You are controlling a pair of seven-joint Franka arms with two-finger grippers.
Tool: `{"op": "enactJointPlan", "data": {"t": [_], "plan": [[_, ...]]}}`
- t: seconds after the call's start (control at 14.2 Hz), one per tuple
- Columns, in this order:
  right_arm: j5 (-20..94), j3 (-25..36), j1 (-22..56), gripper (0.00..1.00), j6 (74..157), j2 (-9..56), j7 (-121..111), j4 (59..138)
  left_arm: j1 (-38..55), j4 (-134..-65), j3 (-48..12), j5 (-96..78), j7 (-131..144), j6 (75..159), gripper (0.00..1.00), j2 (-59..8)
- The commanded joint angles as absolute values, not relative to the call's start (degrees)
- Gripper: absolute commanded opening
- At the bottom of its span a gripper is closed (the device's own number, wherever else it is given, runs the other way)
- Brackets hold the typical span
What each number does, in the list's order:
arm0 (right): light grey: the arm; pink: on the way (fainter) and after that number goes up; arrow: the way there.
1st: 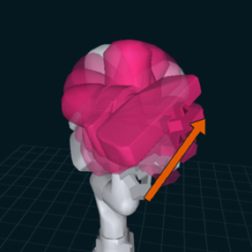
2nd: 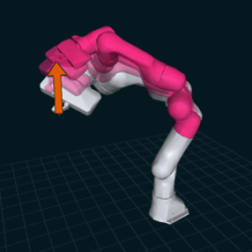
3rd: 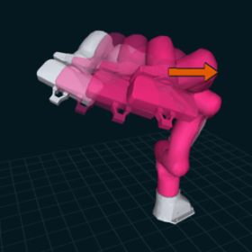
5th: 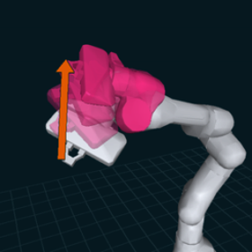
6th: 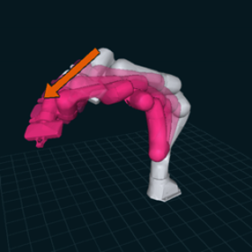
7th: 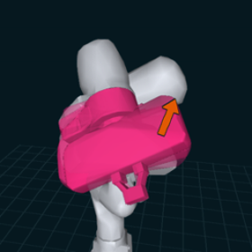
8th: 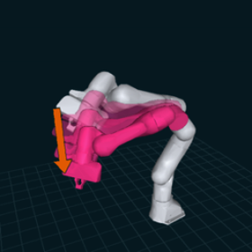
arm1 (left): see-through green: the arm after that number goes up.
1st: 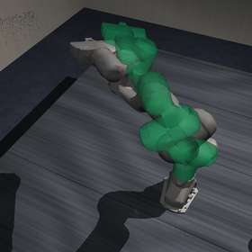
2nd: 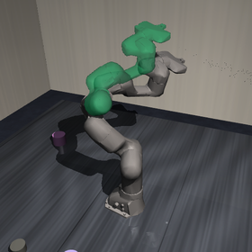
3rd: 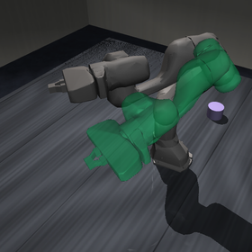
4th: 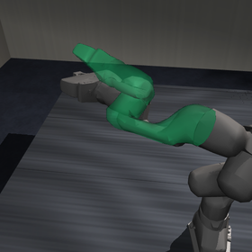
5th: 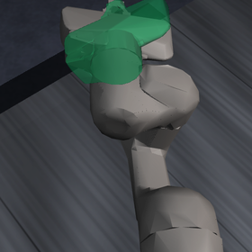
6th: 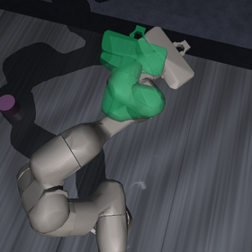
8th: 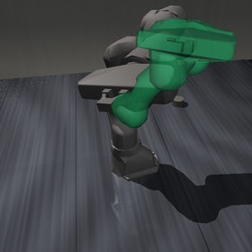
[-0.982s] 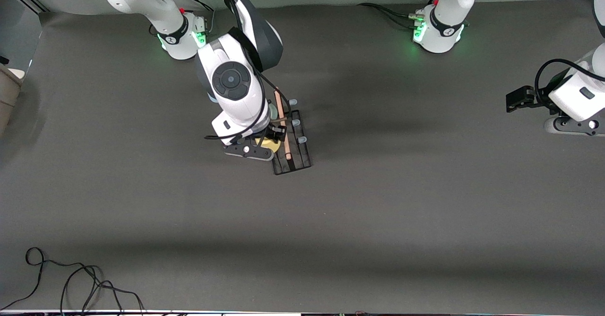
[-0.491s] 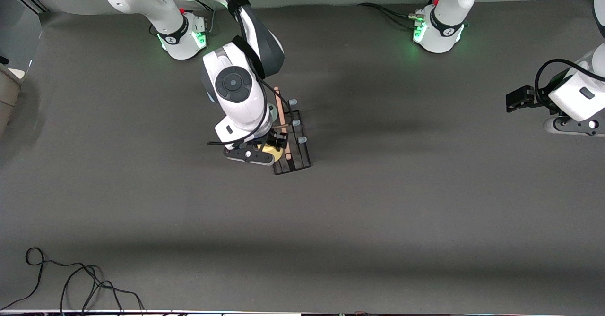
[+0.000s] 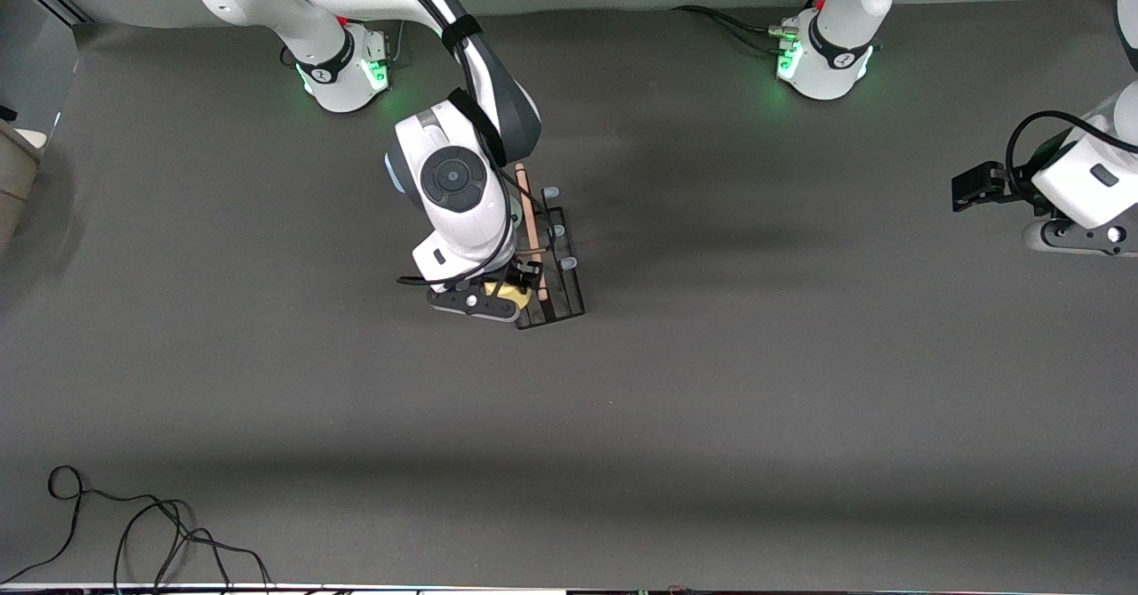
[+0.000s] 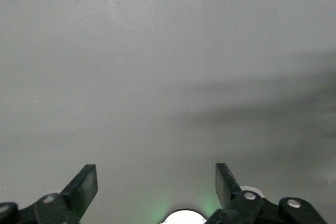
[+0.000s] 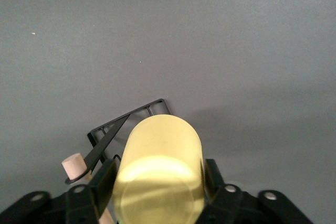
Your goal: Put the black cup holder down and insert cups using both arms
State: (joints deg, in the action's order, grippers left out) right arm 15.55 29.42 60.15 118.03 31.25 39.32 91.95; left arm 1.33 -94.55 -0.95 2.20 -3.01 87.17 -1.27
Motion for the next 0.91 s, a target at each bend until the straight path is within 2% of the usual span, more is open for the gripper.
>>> {"op": "enactJointPlan", "data": {"t": [0.0, 0.35, 0.63, 0.84], "plan": [[15.1, 30.1, 59.8, 1.00, 113.9, 27.9, 40.2, 90.2, 1.2, -95.8, -0.9, 1.6, -3.5, 87.2, 1.00, 0.4], [14.2, 33.0, 59.8, 1.00, 96.3, 22.6, 39.4, 79.5, 1.2, -95.8, -0.9, 1.6, -3.5, 87.3, 1.00, 0.4], [9.9, 36.9, 59.9, 1.00, 88.0, 15.0, 33.9, 79.7, 1.2, -95.8, -0.9, 1.6, -3.5, 87.3, 1.00, 0.4], [9.6, 42.8, 60.0, 1.00, 84.5, 11.0, 25.7, 80.9, 1.2, -95.8, -0.9, 1.6, -3.5, 87.2, 1.00, 0.4]]}}
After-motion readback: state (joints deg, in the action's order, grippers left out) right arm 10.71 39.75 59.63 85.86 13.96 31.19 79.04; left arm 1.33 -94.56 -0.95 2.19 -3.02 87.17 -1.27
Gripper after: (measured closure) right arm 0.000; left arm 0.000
